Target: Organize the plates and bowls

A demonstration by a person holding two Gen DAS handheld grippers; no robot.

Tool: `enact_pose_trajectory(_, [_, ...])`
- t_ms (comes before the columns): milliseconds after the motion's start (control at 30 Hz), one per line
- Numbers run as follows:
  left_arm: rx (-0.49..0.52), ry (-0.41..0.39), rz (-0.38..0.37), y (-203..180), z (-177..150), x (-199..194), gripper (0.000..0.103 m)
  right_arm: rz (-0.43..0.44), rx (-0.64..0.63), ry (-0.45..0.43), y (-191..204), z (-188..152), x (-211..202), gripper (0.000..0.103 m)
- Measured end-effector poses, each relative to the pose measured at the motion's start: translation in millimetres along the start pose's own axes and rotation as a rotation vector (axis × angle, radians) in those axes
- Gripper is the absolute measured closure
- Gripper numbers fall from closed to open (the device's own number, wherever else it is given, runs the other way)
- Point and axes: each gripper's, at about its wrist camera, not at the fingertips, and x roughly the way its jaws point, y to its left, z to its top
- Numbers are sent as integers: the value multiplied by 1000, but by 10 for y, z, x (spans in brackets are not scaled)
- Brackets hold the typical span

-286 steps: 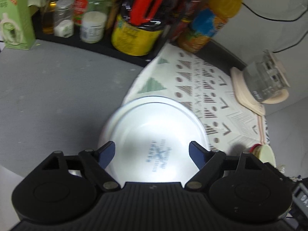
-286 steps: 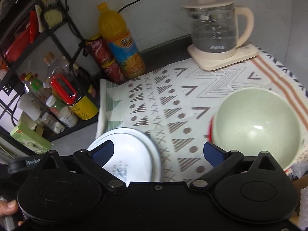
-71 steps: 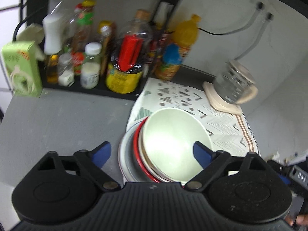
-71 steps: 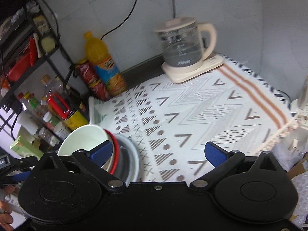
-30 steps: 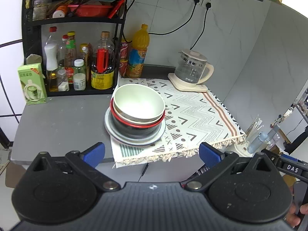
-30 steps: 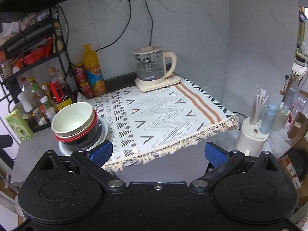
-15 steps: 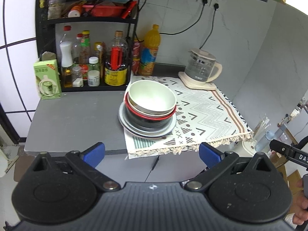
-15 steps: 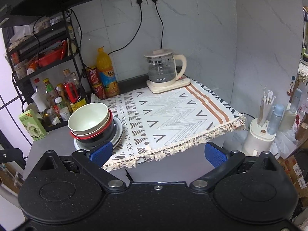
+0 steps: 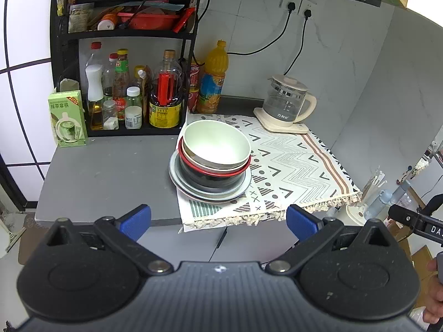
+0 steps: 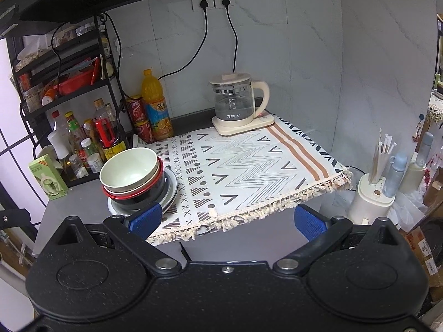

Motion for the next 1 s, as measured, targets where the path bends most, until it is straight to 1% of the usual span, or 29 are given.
enact_pose_trajectory(100, [6,-2,-8,-31,-11,20,0,1,-5,5,-9,-5,-6,1])
enact_pose_trajectory(200, [15,4,2,-52,-20,69,0,-3,-7,7,-29,-14,-16,1])
enact_pose_trajectory(733, [11,10,-2,-111,-23,167,0,-7,-13,18,-119,-49,3,1])
enact_pose_trajectory(933, [-5,17,-10,-107,-4,210,0,-10,-7,17,-138,-44,29,1])
enact_pose_trajectory(1000, [-10,22,-12,-115,6,237,0,3,6,24,-145,-30,39,1])
